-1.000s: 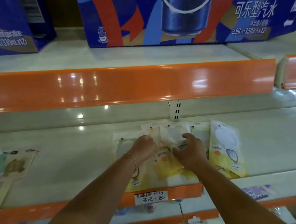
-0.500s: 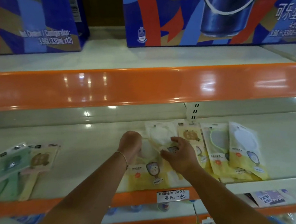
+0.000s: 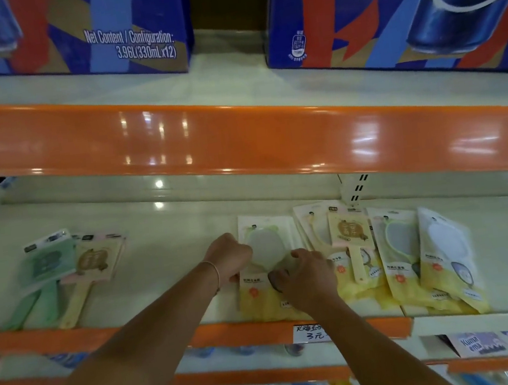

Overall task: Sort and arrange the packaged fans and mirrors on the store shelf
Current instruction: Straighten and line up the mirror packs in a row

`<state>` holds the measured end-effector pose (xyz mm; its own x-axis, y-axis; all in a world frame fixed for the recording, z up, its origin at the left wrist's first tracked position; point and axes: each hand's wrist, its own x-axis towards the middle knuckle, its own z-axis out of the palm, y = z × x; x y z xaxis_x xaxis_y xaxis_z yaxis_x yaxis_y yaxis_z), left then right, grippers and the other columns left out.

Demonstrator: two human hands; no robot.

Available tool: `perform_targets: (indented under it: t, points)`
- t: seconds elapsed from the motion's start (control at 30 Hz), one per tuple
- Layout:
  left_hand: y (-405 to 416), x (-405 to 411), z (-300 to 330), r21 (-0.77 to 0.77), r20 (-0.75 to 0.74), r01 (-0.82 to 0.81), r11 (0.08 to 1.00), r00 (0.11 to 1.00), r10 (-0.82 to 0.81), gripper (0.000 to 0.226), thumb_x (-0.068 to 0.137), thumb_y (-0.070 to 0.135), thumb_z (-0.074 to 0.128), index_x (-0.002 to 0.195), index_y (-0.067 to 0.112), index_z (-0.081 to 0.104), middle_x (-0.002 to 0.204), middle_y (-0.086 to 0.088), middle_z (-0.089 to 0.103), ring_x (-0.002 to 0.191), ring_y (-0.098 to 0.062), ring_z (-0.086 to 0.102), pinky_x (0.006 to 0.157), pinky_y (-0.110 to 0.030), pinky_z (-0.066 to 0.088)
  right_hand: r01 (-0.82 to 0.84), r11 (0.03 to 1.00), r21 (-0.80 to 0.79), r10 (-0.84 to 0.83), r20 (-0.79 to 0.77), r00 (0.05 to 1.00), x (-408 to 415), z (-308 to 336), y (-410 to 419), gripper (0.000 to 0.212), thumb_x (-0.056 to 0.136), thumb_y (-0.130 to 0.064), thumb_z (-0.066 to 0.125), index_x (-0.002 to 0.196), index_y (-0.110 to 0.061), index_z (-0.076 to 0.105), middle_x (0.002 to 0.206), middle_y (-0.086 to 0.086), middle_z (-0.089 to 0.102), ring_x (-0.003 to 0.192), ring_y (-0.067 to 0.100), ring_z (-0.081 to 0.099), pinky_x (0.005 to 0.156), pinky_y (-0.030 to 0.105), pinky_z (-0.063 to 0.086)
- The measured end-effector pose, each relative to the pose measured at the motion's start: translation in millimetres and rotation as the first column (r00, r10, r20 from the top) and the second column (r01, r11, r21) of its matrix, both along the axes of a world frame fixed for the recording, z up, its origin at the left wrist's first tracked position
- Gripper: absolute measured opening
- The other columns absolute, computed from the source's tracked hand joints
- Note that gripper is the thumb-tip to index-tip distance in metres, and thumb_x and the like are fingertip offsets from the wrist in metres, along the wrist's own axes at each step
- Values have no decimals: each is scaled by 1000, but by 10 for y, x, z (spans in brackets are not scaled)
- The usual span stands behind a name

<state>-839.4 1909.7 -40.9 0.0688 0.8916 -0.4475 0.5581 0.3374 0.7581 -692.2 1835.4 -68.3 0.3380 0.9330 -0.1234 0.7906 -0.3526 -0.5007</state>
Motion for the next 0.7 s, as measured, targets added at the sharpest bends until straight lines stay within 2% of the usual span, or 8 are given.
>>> perform_targets:
  t: [0.07, 0.17, 0.3, 0.4, 0.47, 0.53, 0.6, 0.7]
  points:
    - [-24, 23, -9, 29, -60, 56, 998, 997, -54, 23, 77, 15, 51, 97, 4, 54, 80, -6, 54, 71, -23, 57, 56, -27, 46, -9, 1000, 15, 9, 1, 1000, -4, 13, -12, 47, 75, -45, 60, 113, -18, 58, 109, 1, 57, 103, 20, 49, 90, 34, 33]
    - [-58, 44, -14, 69, -196, 153, 986, 971, -137, 10, 83, 17, 51, 89, 9, 49, 78, -3, 50, 66, -17, 50, 51, -25, 39, -24, 998, 49, 25, -22, 999, -39, 87, -21, 42, 82, -33, 60, 118, -11, 59, 112, 6, 61, 110, 24, 52, 94, 33, 37]
    - [-81, 13, -15, 95, -381, 198, 976, 913, -148, 16, 84, 22, 53, 94, 11, 51, 82, -3, 55, 77, -21, 58, 60, -27, 44, -61, 994, 88, 69, -84, 994, -159, 195, -17, 39, 80, -21, 62, 106, 8, 63, 106, 23, 65, 100, 35, 58, 84, 38, 47]
    - [-81, -39, -23, 95, -481, 208, 974, 866, -138, 31, 82, 27, 56, 107, 10, 50, 87, -2, 55, 81, -21, 59, 61, -28, 44, -68, 995, 74, 79, -155, 985, -197, 169, 16, 40, 80, -25, 61, 111, 1, 61, 109, 17, 65, 100, 32, 58, 87, 40, 49]
    - [-78, -69, -14, 98, -546, 229, 968, 826, -140, 36, 83, 30, 56, 111, 10, 49, 92, -3, 56, 82, -22, 58, 64, -29, 44, -49, 998, 45, 59, -236, 970, -167, 152, 44, 46, 81, -29, 61, 123, -11, 59, 116, 6, 62, 103, 24, 58, 88, 38, 51]
    - [-81, -76, 14, 114, -605, 250, 962, 785, -133, 36, 84, 30, 55, 113, 10, 49, 98, -5, 59, 83, -22, 56, 66, -30, 44, -21, 998, 63, 38, -278, 960, -82, 135, 67, 45, 80, -31, 61, 123, -18, 59, 114, -1, 64, 100, 17, 59, 83, 34, 54]
    - [-83, -46, 34, 156, -640, 265, 952, 761, -108, 33, 83, 26, 54, 112, 10, 49, 97, -5, 59, 82, -22, 55, 66, -30, 44, 13, 992, 126, 15, -215, 977, 65, 99, 97, 40, 81, -30, 63, 119, -17, 62, 113, -1, 65, 102, 17, 60, 86, 31, 52]
    - [-80, 65, 67, 228, -629, 293, 929, 773, -89, 35, 82, 23, 50, 115, 10, 49, 97, -5, 58, 85, -24, 59, 66, -32, 47, 94, 973, 211, -81, -69, 994, 349, 69, 117, 39, 84, -31, 60, 119, -15, 62, 116, 4, 63, 111, 23, 55, 93, 35, 47]
